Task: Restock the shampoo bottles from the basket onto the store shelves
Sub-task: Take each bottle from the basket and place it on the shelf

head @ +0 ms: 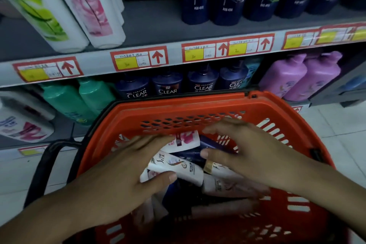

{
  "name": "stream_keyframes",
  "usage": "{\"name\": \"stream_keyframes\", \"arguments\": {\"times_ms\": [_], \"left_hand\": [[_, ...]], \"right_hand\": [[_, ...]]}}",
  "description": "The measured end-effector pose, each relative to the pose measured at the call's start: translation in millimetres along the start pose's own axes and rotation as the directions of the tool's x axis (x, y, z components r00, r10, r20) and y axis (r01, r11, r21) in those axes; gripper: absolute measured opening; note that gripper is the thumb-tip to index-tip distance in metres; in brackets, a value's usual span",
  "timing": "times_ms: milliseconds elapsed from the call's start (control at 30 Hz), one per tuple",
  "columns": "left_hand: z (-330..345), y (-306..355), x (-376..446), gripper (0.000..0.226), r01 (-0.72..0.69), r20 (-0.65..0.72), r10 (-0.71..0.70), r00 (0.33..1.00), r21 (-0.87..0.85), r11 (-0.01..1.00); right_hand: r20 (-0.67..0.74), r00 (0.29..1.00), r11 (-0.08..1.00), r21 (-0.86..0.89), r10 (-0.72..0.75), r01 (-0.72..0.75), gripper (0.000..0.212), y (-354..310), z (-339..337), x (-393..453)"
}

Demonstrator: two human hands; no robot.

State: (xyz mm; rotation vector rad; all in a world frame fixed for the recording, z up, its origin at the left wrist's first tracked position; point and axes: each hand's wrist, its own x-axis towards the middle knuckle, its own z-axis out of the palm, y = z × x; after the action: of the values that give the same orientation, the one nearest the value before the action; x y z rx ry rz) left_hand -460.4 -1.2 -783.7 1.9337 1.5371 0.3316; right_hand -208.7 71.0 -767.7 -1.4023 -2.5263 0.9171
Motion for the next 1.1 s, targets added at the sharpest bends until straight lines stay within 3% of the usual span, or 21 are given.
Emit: {"name": "stream_keyframes", "arguments": {"times_ms": [100,233,367,567,733,1100], "left_hand": [[-9.0,17.2,1.1,0.062,-0.054,0.044,0.051,0.998,0.057,0.997],[-11.3,26.1,-2.0,0.062,-0.093,0.047,0.090,0.995,0.087,0.992],[-13.4,36.2,-6.6,0.065,-0.048,0.000,0.048,0.999,0.090,0.995],[-7.3,48.6,-30.7,0.063,-0.073,-0.057,0.081,0.995,0.126,0.989],[4.4,39.1,-48.7,0.062,-0.104,-0.018,0.107,0.994,0.122,0.987],[-2.0,27.5,32.9,0.064,-0.116,-0.019,0.120,0.993,0.155,0.981]], "right_hand": [[0.046,0.999,0.999,-0.044,0.020,-0.018,0.045,2.9,-6.3,-1.5],[0.026,0.998,0.995,-0.086,0.053,-0.050,0.056,6.1,-9.1,-11.4],[0.043,0.996,0.991,-0.107,0.080,-0.075,0.058,-1.4,-13.0,-31.6],[-0.009,1.000,0.989,-0.146,0.021,-0.022,0.048,-18.9,-12.2,-50.5],[0.061,0.998,0.990,-0.143,-0.008,0.017,0.042,-22.3,-2.8,-63.0],[0.066,0.990,0.986,-0.100,-0.125,0.131,0.033,14.0,-9.0,10.0]]}}
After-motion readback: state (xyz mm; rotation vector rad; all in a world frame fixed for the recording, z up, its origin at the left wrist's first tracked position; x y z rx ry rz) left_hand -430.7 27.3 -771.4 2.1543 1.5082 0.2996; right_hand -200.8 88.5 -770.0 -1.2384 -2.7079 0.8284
